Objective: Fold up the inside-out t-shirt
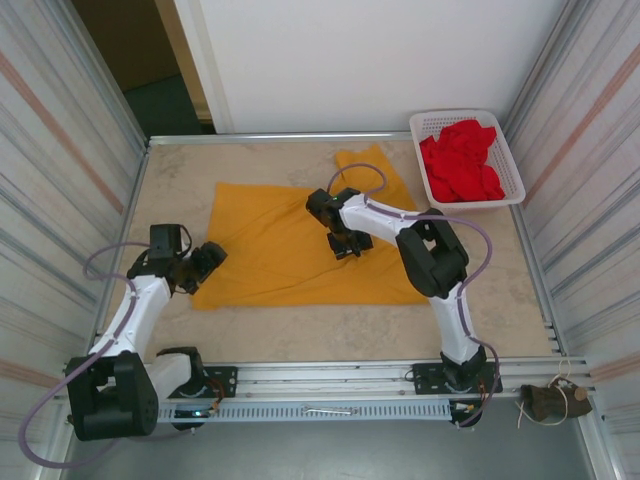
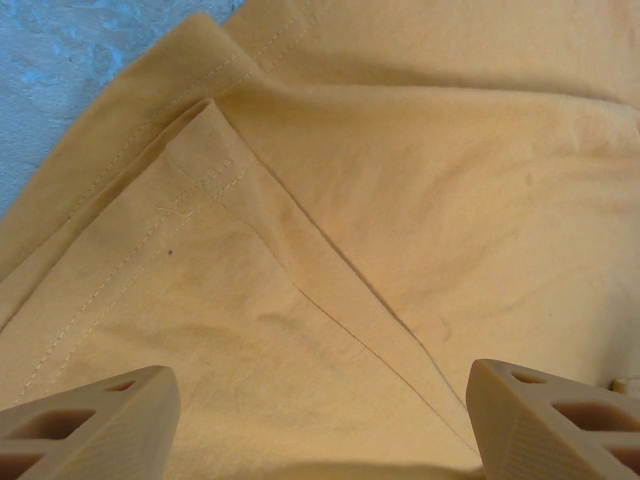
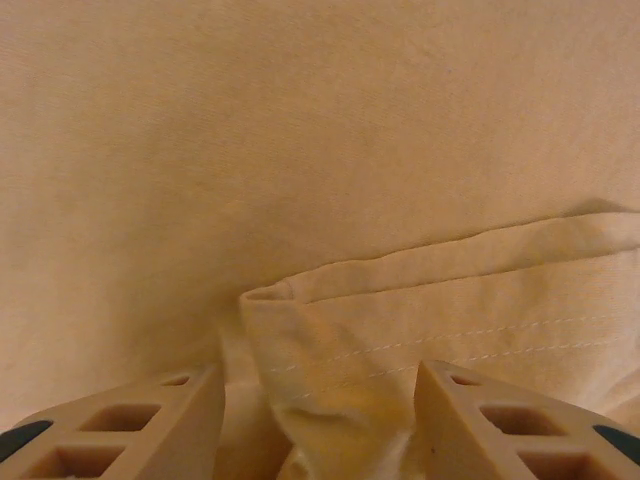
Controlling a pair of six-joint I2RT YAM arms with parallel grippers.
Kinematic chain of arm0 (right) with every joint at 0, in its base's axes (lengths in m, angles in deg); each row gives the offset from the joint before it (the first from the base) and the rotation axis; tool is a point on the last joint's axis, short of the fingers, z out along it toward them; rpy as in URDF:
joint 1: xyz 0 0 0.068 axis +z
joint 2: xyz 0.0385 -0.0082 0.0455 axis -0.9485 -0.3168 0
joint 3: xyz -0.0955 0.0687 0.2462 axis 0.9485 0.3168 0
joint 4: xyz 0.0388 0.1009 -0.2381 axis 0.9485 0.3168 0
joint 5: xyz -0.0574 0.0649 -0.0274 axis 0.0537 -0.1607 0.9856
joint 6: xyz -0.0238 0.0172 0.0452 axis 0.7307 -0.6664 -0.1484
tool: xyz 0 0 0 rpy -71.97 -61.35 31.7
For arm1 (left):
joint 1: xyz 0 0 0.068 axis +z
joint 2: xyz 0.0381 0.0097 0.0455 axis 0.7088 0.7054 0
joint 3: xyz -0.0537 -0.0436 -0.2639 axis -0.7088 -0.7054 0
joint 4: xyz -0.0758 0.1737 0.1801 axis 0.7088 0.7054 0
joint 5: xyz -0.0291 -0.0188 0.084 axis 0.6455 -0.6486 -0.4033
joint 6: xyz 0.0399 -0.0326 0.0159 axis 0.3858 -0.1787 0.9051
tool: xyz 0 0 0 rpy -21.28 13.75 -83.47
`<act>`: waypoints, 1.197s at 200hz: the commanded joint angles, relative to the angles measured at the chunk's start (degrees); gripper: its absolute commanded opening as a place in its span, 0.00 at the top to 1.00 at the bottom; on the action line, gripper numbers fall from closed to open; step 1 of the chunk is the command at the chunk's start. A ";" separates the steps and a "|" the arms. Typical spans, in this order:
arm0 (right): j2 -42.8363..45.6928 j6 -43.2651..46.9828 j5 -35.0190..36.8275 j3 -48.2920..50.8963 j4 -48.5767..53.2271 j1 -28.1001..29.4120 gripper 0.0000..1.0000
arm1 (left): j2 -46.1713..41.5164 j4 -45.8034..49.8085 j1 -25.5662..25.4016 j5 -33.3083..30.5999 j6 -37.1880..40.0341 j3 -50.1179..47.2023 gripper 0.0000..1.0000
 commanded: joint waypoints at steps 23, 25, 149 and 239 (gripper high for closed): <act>-1.74 0.50 6.34 -3.60 4.44 -0.19 0.88 | -0.09 -1.59 -0.29 1.06 -1.21 -1.31 0.24; -1.76 0.39 6.39 -3.60 4.51 -0.30 0.90 | -0.15 -1.63 -0.28 1.07 -1.26 -1.33 0.24; 0.85 -9.25 -0.53 -5.39 -8.50 -2.68 0.91 | 0.16 -3.17 -0.29 1.34 -2.36 -3.72 0.24; 37.47 -21.09 -0.34 29.49 -4.75 -4.53 0.38 | -8.43 9.71 0.91 -5.76 -2.33 -1.76 0.19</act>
